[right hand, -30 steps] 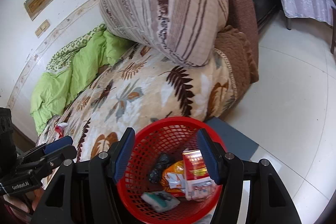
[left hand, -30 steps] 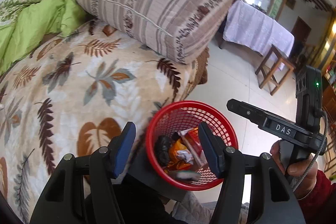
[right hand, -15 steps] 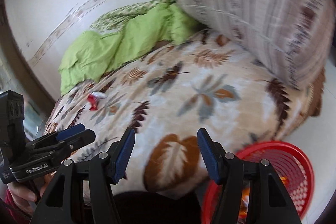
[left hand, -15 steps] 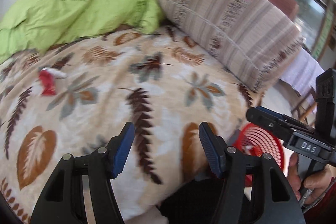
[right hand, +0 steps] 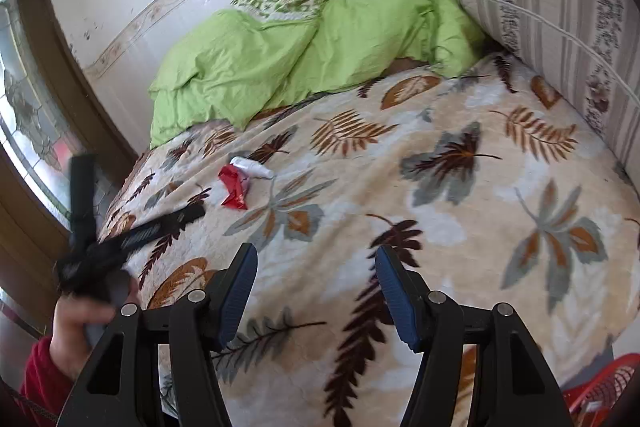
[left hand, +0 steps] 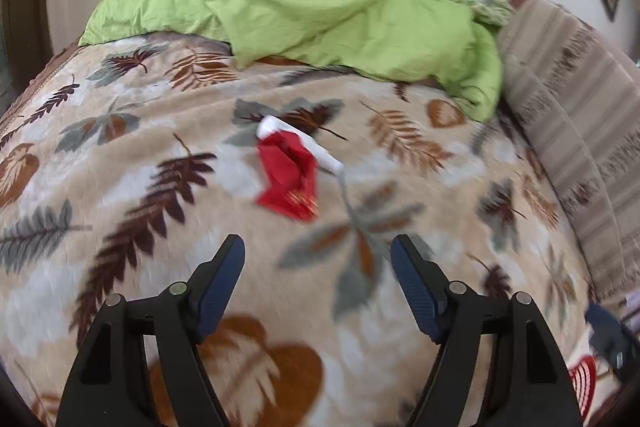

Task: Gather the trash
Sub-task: 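Move back to the bed and grasp the red wrapper with the left gripper, then grasp the white bottle with the right gripper while the left holds the wrapper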

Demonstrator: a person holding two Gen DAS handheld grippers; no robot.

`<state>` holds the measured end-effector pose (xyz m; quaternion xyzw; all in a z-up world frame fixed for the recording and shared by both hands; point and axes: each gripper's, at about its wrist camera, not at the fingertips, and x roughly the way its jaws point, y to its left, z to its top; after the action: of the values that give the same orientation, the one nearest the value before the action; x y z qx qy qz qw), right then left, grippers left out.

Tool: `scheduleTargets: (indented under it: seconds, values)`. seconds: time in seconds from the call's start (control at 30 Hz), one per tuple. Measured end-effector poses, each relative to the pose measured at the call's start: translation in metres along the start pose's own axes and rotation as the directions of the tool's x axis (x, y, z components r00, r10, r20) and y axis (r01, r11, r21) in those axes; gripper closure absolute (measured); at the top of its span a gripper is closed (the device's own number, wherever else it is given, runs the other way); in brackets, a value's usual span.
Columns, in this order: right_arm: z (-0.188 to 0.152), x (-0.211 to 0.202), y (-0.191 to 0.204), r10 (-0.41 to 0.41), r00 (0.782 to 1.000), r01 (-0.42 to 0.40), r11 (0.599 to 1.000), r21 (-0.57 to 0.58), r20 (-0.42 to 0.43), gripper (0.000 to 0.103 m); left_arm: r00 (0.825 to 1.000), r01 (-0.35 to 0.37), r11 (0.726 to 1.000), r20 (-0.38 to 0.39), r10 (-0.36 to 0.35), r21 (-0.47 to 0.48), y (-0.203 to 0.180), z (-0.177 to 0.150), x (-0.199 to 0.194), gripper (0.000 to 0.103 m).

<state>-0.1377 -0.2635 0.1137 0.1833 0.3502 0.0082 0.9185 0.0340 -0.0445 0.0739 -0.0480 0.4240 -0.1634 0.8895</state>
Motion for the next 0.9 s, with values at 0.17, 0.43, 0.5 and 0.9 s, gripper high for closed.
scheduleTargets:
  seconds: [0.17,0.43,0.5,0.9]
  values:
    - [0.003,0.028,0.004,0.019,0.998,-0.022,0.999,-0.044,-0.06,0.038,0.995,-0.067,0.997,-0.073,0.065,-0.032,0.017,0.031,0.072,0.028]
    - [0.03,0.061,-0.006,0.023,0.997,-0.027,0.998,-0.062,-0.078,0.038,0.998,-0.045,0.996,-0.04,0.042,-0.073,0.027,0.043,0.108,0.066]
    - [0.041,0.073,-0.002,0.046,0.995,-0.053,0.995,-0.08,-0.084,0.038,0.998,-0.052,0.996,-0.031,0.05,-0.077,0.031,0.039,0.099,0.067]
    - [0.097,0.222,0.08,0.101,0.97,-0.17,0.931,-0.324,-0.219,0.038,0.993,-0.104,0.982,0.042,0.112,-0.16,0.059,-0.016,-0.026,0.067]
